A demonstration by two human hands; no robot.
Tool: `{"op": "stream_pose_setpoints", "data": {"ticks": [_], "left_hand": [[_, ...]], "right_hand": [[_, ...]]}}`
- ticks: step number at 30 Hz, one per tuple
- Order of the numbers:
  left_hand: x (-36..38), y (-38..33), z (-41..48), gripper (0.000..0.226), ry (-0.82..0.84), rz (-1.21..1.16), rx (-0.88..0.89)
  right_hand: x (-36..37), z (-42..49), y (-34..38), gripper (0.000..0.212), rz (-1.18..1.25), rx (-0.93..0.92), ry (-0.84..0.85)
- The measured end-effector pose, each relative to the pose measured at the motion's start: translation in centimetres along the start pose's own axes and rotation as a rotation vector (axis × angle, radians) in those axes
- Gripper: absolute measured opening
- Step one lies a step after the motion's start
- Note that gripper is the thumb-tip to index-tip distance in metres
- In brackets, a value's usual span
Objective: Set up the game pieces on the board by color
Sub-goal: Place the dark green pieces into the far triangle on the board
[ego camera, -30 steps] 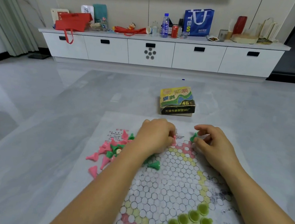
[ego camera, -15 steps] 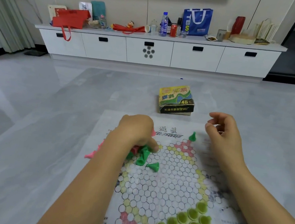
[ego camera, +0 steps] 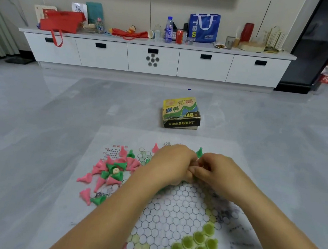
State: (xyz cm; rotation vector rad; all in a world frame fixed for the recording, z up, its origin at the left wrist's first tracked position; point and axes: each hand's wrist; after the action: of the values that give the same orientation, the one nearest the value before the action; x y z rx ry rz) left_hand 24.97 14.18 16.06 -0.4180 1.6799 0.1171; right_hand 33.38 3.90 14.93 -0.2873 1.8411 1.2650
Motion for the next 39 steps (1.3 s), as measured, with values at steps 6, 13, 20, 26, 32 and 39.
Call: {"op": "stream_pose_setpoints", "data": {"ticks": [6,13,20,26,32,39], "left_hand": [[0.1,0.9,0.1,0.025,0.026,-0.153,-0.024],[0.0,2.1,0.4,0.008,-0.049,-0.019,-0.095],[1.5,1.5,1.5,0.009,-0.306,-0.36,-0.133],[2.6,2.1,2.2,0.009,-0.39,-0.374,-0.197],[3.0,1.8,2.4,0.013,-0.407,-0.31,-0.186],[3.5,1.5,2.7,0.019,-0.45,-0.33,-0.17]], "right_hand": [[0.1,-0.6,-0.8,0.019,0.072,-0.008,-0.059],[-0.4,-0.2,-0.8,0.006,0.126,-0.006,0.0],[-0.7,0.9,-2.9,0.018,0.133,-0.076,-0.191],[0.1,1.3,-3.9,0.01,0.22,-0.086,-0.357],[0.5,1.6,-4.4,0.01,0.168,-0.13,-0.363],[1.0,1.8,-4.3,0.015,0.094,-0.129,-0.383]]}}
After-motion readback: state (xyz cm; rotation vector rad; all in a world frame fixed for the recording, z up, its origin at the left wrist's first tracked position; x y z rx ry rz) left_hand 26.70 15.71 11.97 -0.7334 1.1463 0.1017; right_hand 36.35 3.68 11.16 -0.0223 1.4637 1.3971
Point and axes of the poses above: each hand's wrist, its own z-axis towards the middle knuckle, its own x-axis out of the palm, y = z × x, and after that the axes turned 10 degrees about z, right-handed
